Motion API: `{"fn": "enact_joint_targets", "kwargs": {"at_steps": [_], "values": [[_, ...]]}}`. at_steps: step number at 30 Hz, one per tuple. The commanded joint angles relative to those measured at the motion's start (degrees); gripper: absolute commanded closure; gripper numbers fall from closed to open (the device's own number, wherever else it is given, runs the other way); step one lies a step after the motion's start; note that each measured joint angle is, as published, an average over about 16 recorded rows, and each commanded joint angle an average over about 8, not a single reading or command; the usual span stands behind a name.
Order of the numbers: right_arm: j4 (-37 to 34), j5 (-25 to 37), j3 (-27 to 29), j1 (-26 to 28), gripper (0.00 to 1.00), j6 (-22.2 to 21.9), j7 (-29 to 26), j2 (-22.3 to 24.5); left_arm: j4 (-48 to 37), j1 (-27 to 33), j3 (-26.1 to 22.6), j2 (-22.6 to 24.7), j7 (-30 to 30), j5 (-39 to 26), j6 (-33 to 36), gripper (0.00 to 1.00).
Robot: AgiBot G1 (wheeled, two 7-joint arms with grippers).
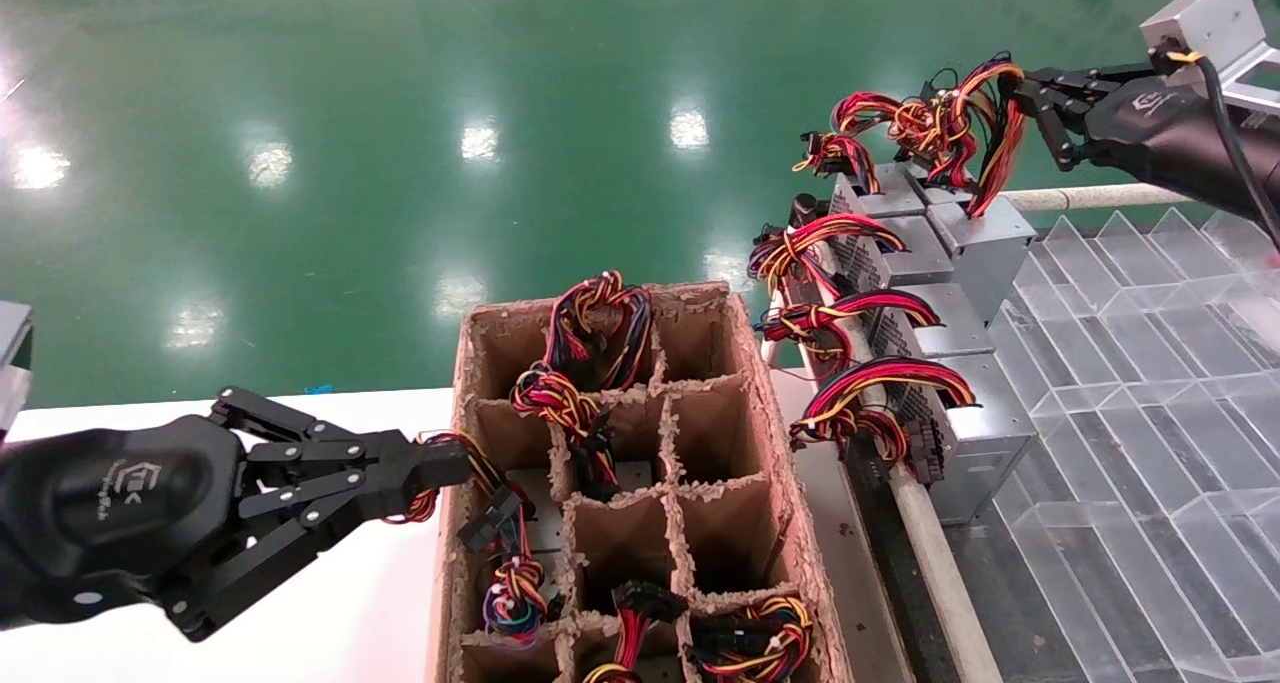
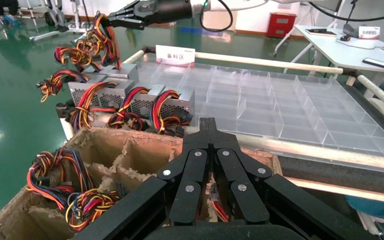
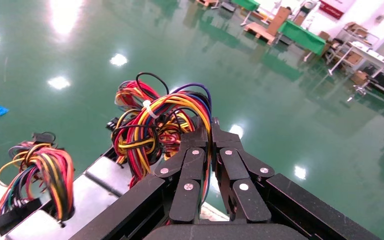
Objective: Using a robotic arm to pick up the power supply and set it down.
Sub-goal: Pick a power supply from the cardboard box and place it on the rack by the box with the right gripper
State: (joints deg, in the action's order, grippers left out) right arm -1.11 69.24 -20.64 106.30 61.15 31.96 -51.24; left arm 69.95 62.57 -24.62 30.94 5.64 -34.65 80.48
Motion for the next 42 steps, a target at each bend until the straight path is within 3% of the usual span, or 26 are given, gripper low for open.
{"fn": "enact_joint_targets", "kwargs": {"at_steps": [1, 2, 10, 29, 42], "values": [[0.1, -0.5, 0.3, -0.4, 1.0, -0.5, 0.2, -0.2, 0.0, 0.0, 0.0, 0.0, 0.0, 0.0, 0.0, 1.0], [0.1, -0.5, 0.3, -0.6, 0.97, -0.4, 0.3, -0.1, 0.0, 0.0, 0.0, 0.0, 0.0, 0.0, 0.0, 1.0], [0.2, -0.2, 0.2, -1.2, 0.01, 0.5, -0.2, 0.6, 0.0, 0.0, 0.0, 0.0, 0.0, 0.0, 0.0, 1.0], [0.9, 3.9, -2.7, 1.1, 0.0, -1.6, -3.1, -0.4, 0.0, 0.0, 0.0, 0.0, 0.0, 0.0, 0.0, 1.0], [2.1, 8.8, -6.1, 5.9, 0.0, 2.2, -4.6, 1.3, 0.0, 0.0, 0.0, 0.0, 0.0, 0.0, 0.0, 1.0]]}}
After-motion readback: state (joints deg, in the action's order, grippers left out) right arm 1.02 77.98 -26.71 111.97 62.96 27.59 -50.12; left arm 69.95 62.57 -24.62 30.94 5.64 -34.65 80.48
